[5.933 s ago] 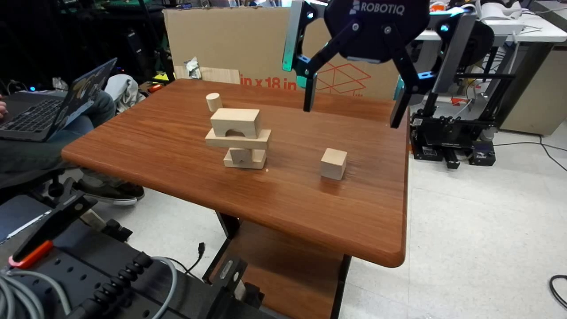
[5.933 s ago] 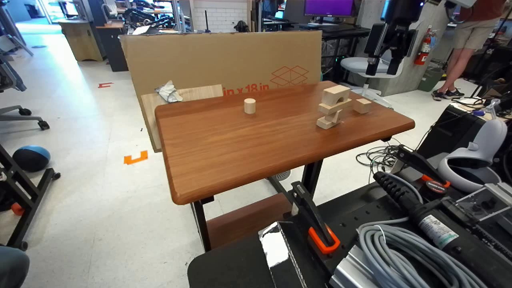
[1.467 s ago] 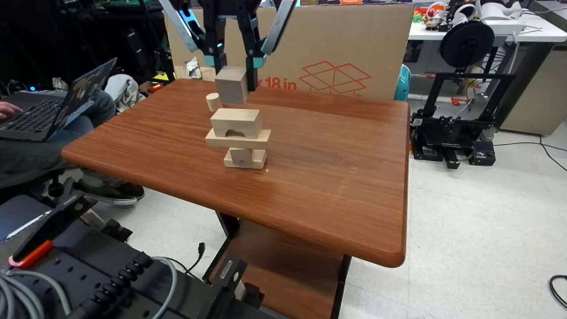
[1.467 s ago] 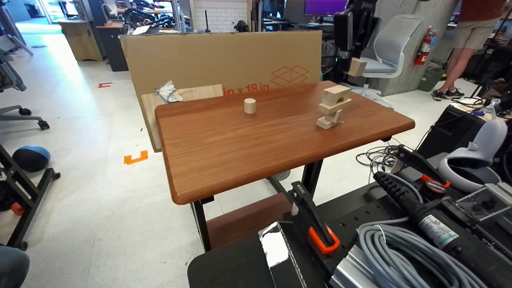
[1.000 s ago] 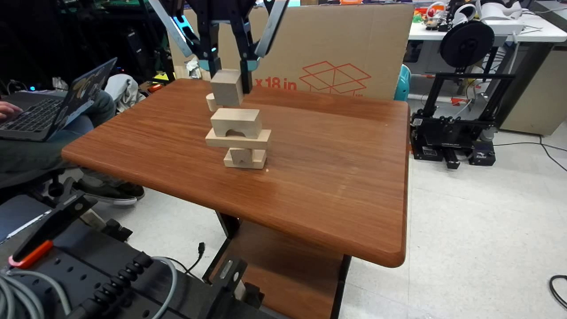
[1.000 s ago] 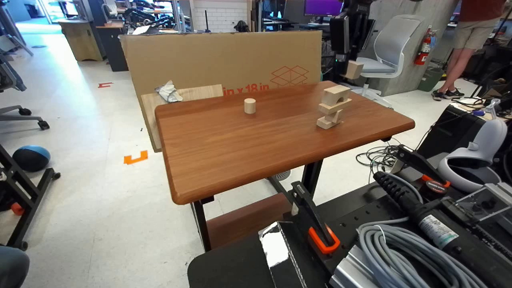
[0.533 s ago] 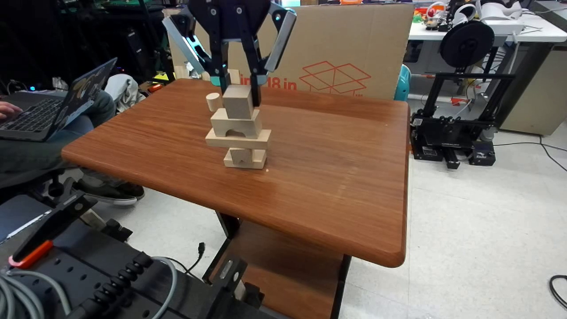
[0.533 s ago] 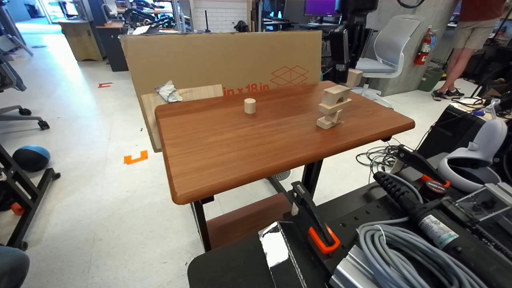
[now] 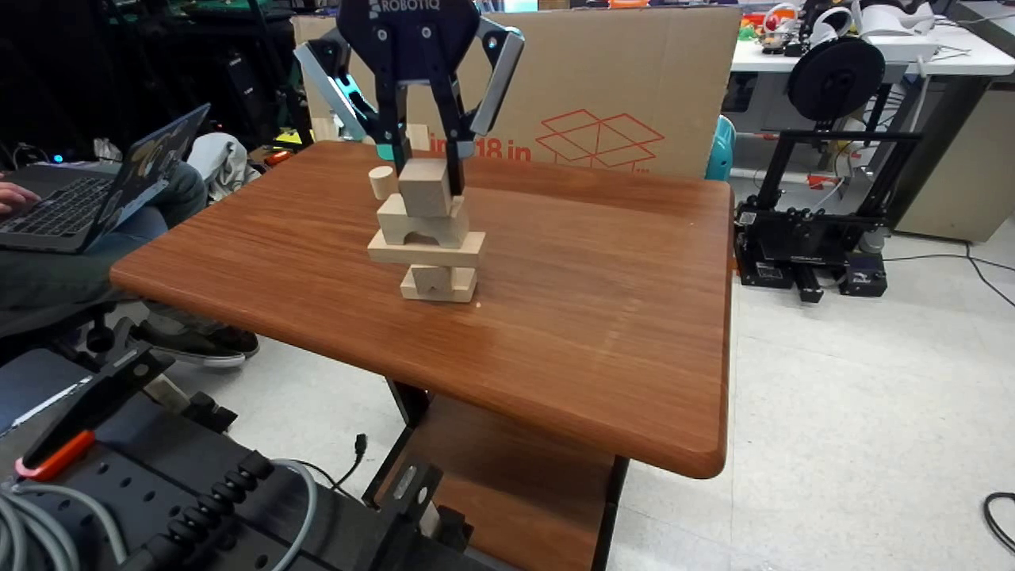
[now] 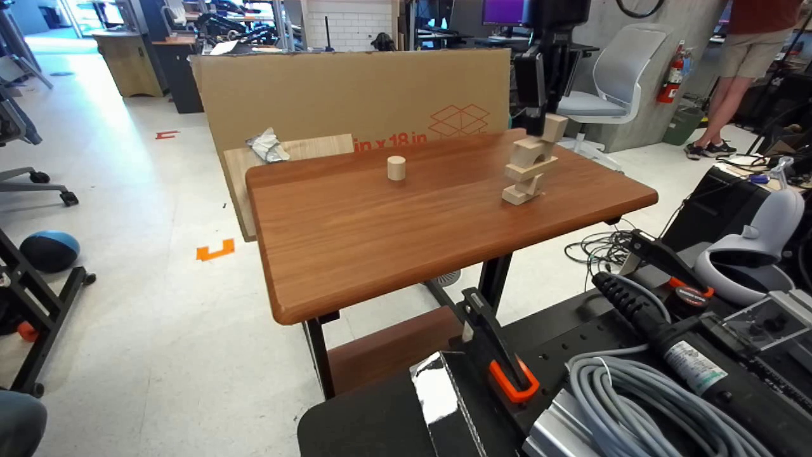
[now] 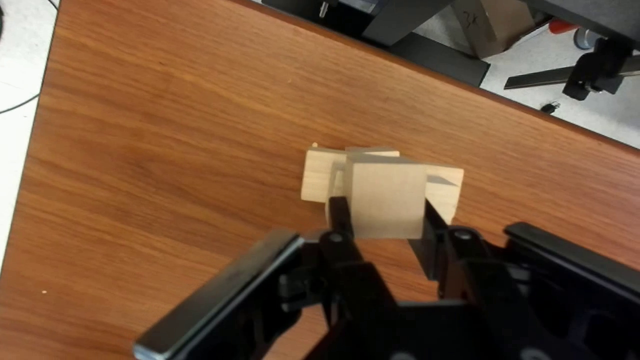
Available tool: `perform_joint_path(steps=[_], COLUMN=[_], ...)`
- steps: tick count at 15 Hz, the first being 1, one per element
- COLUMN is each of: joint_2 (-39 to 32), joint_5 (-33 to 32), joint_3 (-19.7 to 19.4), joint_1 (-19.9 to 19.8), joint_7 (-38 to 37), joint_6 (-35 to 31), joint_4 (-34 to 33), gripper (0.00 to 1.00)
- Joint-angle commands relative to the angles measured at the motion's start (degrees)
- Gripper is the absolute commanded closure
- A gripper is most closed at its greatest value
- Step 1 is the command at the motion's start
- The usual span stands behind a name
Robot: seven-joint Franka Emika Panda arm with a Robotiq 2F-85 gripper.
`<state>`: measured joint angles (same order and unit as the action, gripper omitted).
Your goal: Stack the wooden blocks on the table
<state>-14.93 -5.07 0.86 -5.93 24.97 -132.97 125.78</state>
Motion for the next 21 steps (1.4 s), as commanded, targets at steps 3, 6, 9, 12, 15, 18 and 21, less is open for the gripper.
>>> perform_joint_path(steps=[3, 6, 9, 12, 15, 18, 21], joint_2=[-0.6, -0.5, -0.6, -0.7, -0.4, 1.0, 3.9], joint_5=[-1.0, -1.1, -1.0, -1.3, -1.7, -1.3, -0.6], joint_3=[-0.2, -0.2, 0.0, 0.1, -0.1, -0.3, -0.8], joint_1=[1.2, 1.4, 1.6, 2.1, 2.3, 1.8, 1.1], joint_7=[-0.6, -0.7, -0.5, -0.9, -1.0, 0.0, 0.6], joint_6=[0.0, 0.0, -0.1, -0.1, -0.3, 0.8, 3.2], joint_4=[-0.9, -0.6, -0.7, -0.7, -0.6, 0.0, 0.9], gripper=[0.92, 0.92, 0.92, 0.40, 0.19, 0.01, 0.00])
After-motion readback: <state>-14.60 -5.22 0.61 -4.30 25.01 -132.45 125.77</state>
